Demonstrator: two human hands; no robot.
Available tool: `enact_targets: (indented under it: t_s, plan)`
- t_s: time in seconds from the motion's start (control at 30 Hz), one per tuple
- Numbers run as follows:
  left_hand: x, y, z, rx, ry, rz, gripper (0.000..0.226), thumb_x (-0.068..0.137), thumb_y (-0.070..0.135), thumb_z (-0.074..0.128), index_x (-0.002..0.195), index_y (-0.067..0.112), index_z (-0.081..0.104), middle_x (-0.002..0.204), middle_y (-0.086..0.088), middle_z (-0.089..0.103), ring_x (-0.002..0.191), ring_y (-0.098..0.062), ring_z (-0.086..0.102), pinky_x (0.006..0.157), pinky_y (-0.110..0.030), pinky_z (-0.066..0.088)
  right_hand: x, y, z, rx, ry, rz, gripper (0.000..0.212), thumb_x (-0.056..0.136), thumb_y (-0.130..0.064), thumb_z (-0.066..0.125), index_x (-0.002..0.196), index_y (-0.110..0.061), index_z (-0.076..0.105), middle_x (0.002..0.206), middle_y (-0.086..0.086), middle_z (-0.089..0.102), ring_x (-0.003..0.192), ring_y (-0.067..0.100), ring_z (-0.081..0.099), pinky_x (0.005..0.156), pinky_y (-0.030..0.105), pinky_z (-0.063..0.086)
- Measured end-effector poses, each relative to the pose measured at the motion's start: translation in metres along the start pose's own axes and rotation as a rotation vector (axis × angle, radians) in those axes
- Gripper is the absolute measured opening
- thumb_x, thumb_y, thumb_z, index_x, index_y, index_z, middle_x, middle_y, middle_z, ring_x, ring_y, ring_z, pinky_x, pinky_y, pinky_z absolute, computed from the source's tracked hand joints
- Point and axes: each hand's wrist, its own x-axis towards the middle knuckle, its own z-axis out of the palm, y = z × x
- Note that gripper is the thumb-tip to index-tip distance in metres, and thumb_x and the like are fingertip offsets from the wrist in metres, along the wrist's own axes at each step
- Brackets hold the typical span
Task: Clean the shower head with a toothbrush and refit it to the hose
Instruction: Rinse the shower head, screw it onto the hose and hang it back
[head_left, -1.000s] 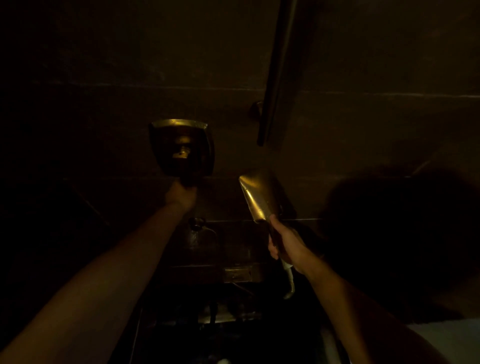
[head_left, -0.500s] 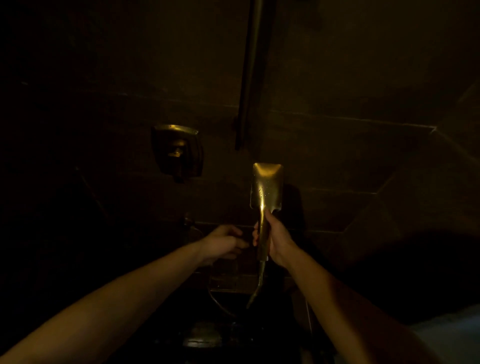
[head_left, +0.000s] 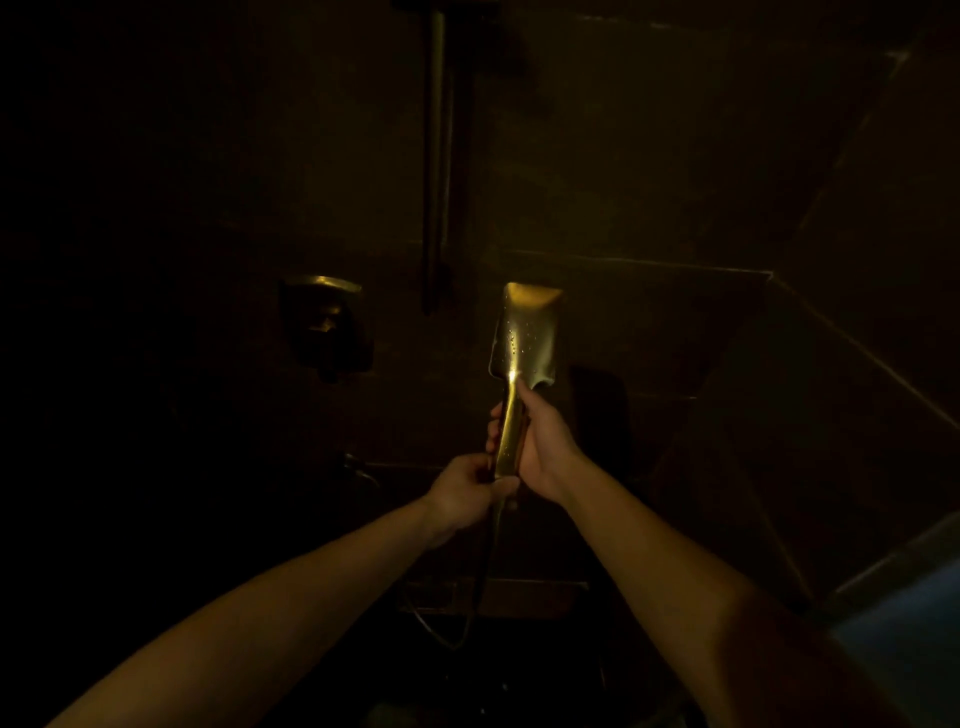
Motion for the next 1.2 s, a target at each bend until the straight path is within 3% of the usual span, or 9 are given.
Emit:
enact_targets:
  t_s: [0.1,0.3,0.43,0.6,0.73,0.87,0.97,1.1,1.2]
  plan:
    - [0.000,0.017,-0.004,0.002,-0.009,0.095,0.016,0.091,0.011,0.067,0.107,0.010,0.068,0.101,-0.013,0.072,0.092,-0.025,0.070,0.093,-0.047,0.054,-0.006,-0.023,0.007,-0.045,-0.053,-0.045,0.040,0.096,-0.045,0.053,0.091,-0.007,0.064,0.070,0.005,0.065,0.064,0.017,0.062,0.067,0.033,0.051]
    - [0.003,0.074,-0.025,0.016,-0.082,0.250,0.025,0.094,0.010,0.062,0.118,0.005,0.063,0.108,-0.016,0.067,0.097,-0.025,0.068,0.091,-0.043,0.055,-0.015,-0.079,0.032,-0.076,-0.178,-0.184,0.027,0.096,-0.030,0.053,0.104,-0.005,0.063,0.081,0.007,0.064,0.078,0.022,0.063,0.080,0.039,0.049]
    - [0.011,0.105,-0.037,-0.052,-0.137,0.324,0.030,0.094,0.006,0.060,0.124,-0.002,0.059,0.108,-0.019,0.064,0.098,-0.030,0.065,0.095,-0.048,0.052,-0.014,-0.112,0.047,-0.080,-0.257,-0.240,0.029,0.095,-0.027,0.054,0.111,-0.004,0.062,0.087,0.009,0.064,0.081,0.023,0.063,0.078,0.038,0.051]
    - [0.017,0.128,-0.054,-0.186,-0.262,0.275,0.026,0.094,0.006,0.061,0.120,0.007,0.064,0.102,-0.009,0.067,0.100,-0.028,0.067,0.095,-0.045,0.053,-0.009,-0.144,0.044,-0.081,-0.450,-0.190,0.048,0.094,-0.023,0.053,0.137,-0.001,0.051,0.114,0.014,0.066,0.107,0.028,0.063,0.096,0.043,0.049]
    - [0.020,0.143,-0.072,-0.270,-0.416,0.127,0.034,0.090,0.011,0.065,0.124,0.012,0.062,0.109,-0.012,0.070,0.108,-0.028,0.067,0.098,-0.043,0.052,0.001,-0.156,0.041,-0.122,-0.539,-0.200,0.043,0.094,-0.004,0.052,0.137,0.002,0.049,0.129,0.022,0.062,0.126,0.037,0.056,0.103,0.049,0.047]
    - [0.026,0.157,-0.087,-0.255,-0.438,0.062,0.030,0.093,0.005,0.058,0.122,0.011,0.062,0.108,-0.014,0.069,0.110,-0.032,0.065,0.099,-0.046,0.050,0.010,-0.161,0.043,-0.143,-0.445,-0.259,0.038,0.085,-0.001,0.066,0.123,-0.002,0.063,0.115,0.017,0.070,0.113,0.033,0.065,0.088,0.045,0.056]
    - [0.031,0.164,-0.087,-0.199,-0.366,0.068,0.030,0.094,0.000,0.055,0.121,0.010,0.061,0.102,-0.012,0.068,0.102,-0.029,0.067,0.091,-0.041,0.053,0.017,-0.163,0.044,-0.151,-0.306,-0.299,0.037,0.072,-0.002,0.077,0.109,-0.008,0.073,0.109,0.013,0.074,0.103,0.029,0.070,0.080,0.041,0.058]
    - [0.036,0.173,-0.069,-0.003,-0.150,0.143,0.028,0.095,-0.002,0.055,0.121,0.007,0.061,0.097,-0.009,0.065,0.088,-0.018,0.067,0.082,-0.032,0.055,0.027,-0.163,0.050,-0.237,-0.124,-0.385,0.043,0.067,-0.009,0.084,0.107,-0.012,0.070,0.098,0.003,0.077,0.093,0.022,0.074,0.073,0.037,0.058]
    - [0.039,0.178,-0.055,0.109,0.037,0.197,0.034,0.095,0.002,0.059,0.128,0.007,0.056,0.104,-0.011,0.068,0.090,-0.018,0.066,0.078,-0.031,0.055,0.034,-0.165,0.054,-0.284,0.002,-0.434,0.039,0.069,-0.010,0.086,0.105,-0.015,0.069,0.093,-0.004,0.078,0.088,0.014,0.074,0.070,0.033,0.054]
